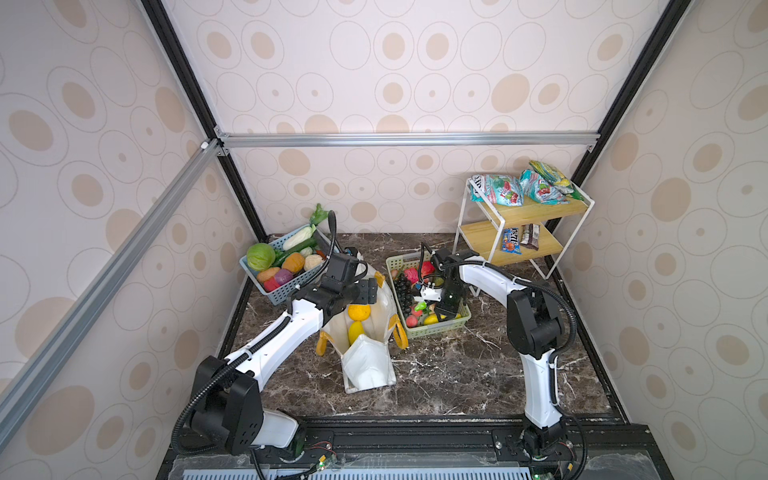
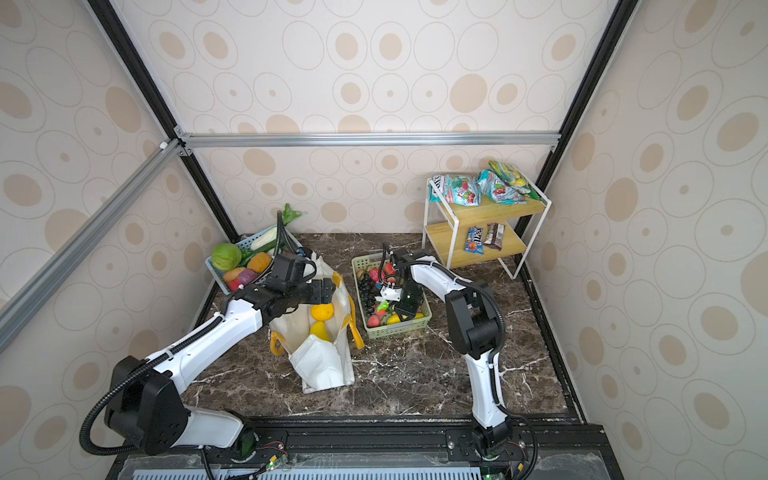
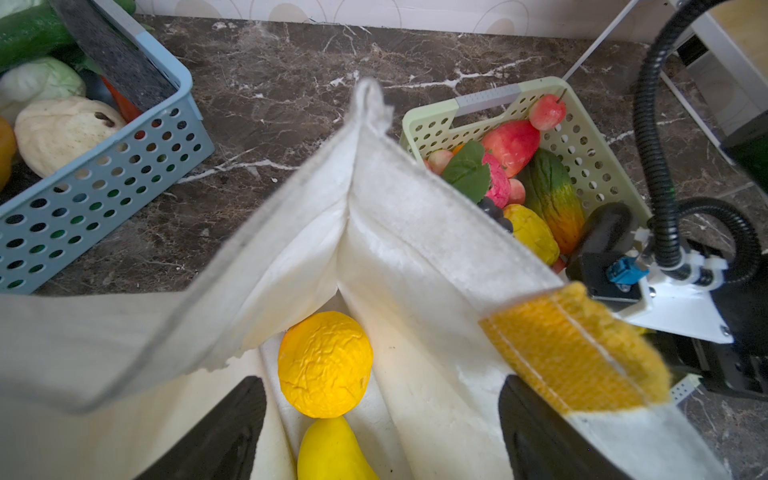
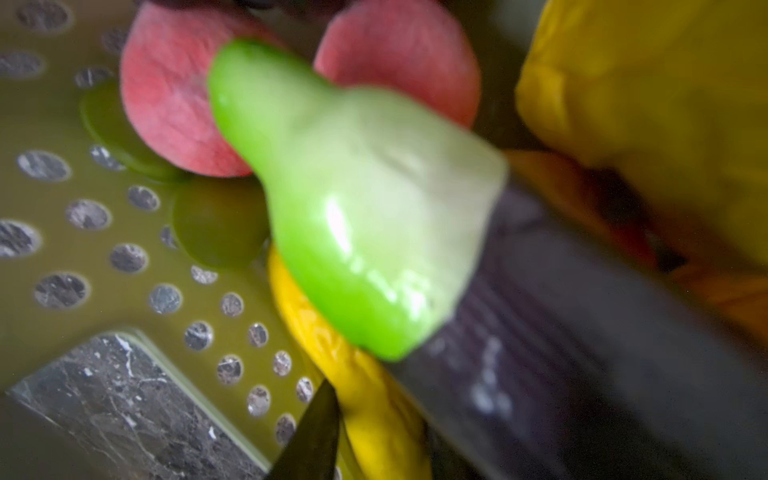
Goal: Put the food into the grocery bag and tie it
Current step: 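Lower the right gripper into the green basket and grasp the yellow wrinkled vegetable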
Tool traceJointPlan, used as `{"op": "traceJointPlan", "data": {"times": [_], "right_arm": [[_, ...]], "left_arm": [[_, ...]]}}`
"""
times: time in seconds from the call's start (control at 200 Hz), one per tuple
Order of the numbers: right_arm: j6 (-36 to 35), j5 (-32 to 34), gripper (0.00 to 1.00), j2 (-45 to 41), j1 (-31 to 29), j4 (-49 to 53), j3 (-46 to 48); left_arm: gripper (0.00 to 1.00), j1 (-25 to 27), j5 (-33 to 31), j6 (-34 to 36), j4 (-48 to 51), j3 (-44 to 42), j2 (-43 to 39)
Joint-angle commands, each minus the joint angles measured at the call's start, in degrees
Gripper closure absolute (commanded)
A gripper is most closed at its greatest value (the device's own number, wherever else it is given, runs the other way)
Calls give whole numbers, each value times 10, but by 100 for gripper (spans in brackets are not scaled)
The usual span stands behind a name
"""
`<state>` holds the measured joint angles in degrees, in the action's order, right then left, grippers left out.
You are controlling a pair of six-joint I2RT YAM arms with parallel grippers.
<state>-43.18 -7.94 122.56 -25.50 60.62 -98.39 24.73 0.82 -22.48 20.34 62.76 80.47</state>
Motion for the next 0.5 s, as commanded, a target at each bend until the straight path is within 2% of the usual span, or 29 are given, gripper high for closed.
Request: {"op": "traceJointPlan", "data": {"times": [0.0, 0.13, 0.495], "right_arm": [[-10, 23, 79, 26, -1, -7, 22], [-9, 14, 86, 7, -1, -1, 20], [-4, -27, 90, -52, 12, 41, -14]], "left_arm": [[12, -5, -6, 7, 4, 20, 4], [12, -5, -7, 7, 4, 18, 4], [12, -5, -8, 5, 4, 19, 0]]}}
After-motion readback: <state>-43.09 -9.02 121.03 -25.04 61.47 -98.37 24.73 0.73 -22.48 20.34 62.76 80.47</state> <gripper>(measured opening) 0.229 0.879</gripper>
